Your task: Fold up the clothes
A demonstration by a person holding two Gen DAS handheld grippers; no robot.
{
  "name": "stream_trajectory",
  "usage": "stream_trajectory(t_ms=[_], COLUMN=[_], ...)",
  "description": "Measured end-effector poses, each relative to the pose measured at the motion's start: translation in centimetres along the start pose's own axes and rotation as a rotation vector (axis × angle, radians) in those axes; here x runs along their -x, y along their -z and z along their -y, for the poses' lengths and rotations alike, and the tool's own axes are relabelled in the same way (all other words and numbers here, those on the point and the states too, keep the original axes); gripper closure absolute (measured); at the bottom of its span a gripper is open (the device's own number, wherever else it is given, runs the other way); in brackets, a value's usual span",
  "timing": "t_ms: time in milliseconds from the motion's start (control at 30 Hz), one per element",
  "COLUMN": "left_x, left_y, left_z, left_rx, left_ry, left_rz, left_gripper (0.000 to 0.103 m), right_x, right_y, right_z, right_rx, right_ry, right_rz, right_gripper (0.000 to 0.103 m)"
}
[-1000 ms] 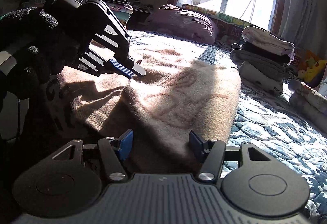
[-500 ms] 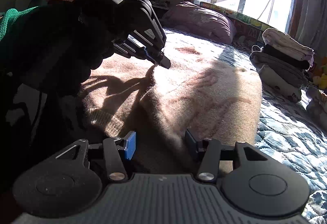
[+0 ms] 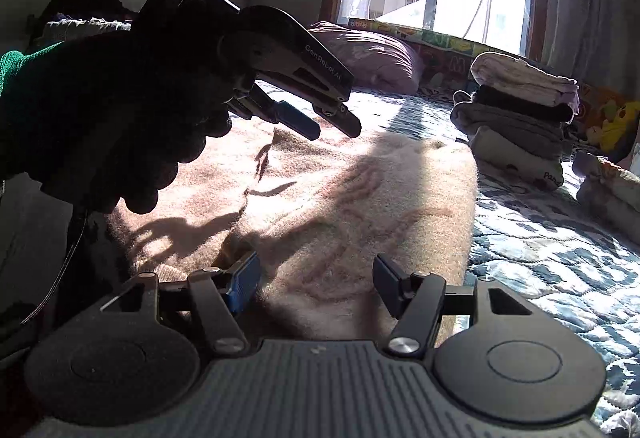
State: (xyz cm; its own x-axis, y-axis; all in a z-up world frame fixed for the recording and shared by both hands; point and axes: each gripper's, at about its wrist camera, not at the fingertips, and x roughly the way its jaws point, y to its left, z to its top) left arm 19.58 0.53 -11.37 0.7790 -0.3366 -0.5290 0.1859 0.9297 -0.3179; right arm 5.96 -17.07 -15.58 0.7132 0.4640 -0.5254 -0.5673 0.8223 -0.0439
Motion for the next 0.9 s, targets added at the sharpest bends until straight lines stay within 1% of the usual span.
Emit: stream_trajectory(t_ms=[33,67,100,133,167,200,267,300,333,367,400,433,467,500,533,633,700,767,800,833,867,900], left_x=[-2.1,-3.4,-2.9,-2.4,-1.9,-1.4,-1.5,-2.0,-2.7,-3.9,-5.4,-7.1,-7.1,-6.7,-6.0,-3.1,-1.4,0.5,1.2,1.9,2.5,2.8], left_y=[0.7,1.1,0.7,0.3,-0.1,-0.7,-1.8,-2.1,-2.3,-2.1,-1.7,-0.9,-0.6,-0.9,-1.4,-2.1,-2.4,-2.5,-2.3,-2.1,-1.7,-1.0], left_z=[-0.2,-0.3,0.0,0.4,0.8,1.4,1.9,1.9,1.9,1.8,1.5,1.0,0.5,0.2,0.1,-0.3,-1.3,-1.9,-1.7,-1.6,-1.2,-0.5], left_rx=[-0.022,-0.040,-0.052,-0.064,-0.082,-0.109,-0.113,-0.113,-0.119,-0.139,-0.161,-0.188,-0.184,-0.136,-0.108,-0.106,-0.081,-0.057,-0.058,-0.058,-0.065,-0.097], left_ry=[-0.034,-0.059,-0.060,-0.061,-0.056,-0.031,0.043,0.065,0.086,0.090,0.047,-0.016,-0.008,-0.003,-0.001,0.024,0.053,0.069,0.107,0.145,0.178,0.196], left_rz=[-0.087,-0.144,-0.130,-0.115,-0.092,-0.051,-0.008,0.001,0.000,-0.031,-0.101,-0.170,-0.145,-0.157,-0.153,-0.059,-0.018,0.014,0.017,0.020,0.017,-0.003], left_gripper=[0.055,0.054,0.055,0.061,0.062,0.062,0.061,0.061,0.062,0.061,0.057,0.058,0.057,0.058,0.065,0.064,0.064,0.064,0.064,0.064,0.064,0.065], right_x=[-0.1,0.1,0.4,0.9,1.4,1.7,2.3,2.5,2.6,2.6,2.4,2.3,2.2,2.3,2.4,2.6,2.4,1.9,1.7,1.4,0.8,0.1], right_y=[0.3,0.2,0.1,0.3,0.4,0.5,0.4,0.3,0.3,0.3,0.2,0.2,0.1,0.1,0.1,0.2,0.1,0.0,0.0,-0.1,0.0,0.2], right_z=[0.0,-0.5,-0.8,-0.8,-0.7,-0.6,-0.7,-0.6,-0.4,-0.2,0.2,0.5,0.9,1.1,1.3,2.1,2.6,3.0,3.1,3.2,2.9,2.4], right_rx=[0.010,0.051,0.073,0.068,0.056,0.054,0.060,0.054,0.047,0.037,0.022,0.004,-0.011,-0.017,-0.023,-0.056,-0.079,-0.107,-0.121,-0.134,-0.129,-0.101], right_ry=[-0.015,-0.006,-0.009,-0.016,-0.018,-0.015,0.019,0.034,0.049,0.060,0.064,0.073,0.079,0.086,0.092,0.098,0.092,0.070,0.058,0.048,0.052,0.049], right_rz=[-0.016,-0.023,-0.018,0.001,0.022,0.045,0.115,0.141,0.158,0.160,0.152,0.147,0.146,0.155,0.164,0.193,0.201,0.207,0.206,0.203,0.162,0.109], right_gripper=[0.035,0.035,0.038,0.043,0.045,0.049,0.049,0.048,0.047,0.045,0.042,0.042,0.042,0.042,0.042,0.042,0.042,0.045,0.050,0.058,0.060,0.059])
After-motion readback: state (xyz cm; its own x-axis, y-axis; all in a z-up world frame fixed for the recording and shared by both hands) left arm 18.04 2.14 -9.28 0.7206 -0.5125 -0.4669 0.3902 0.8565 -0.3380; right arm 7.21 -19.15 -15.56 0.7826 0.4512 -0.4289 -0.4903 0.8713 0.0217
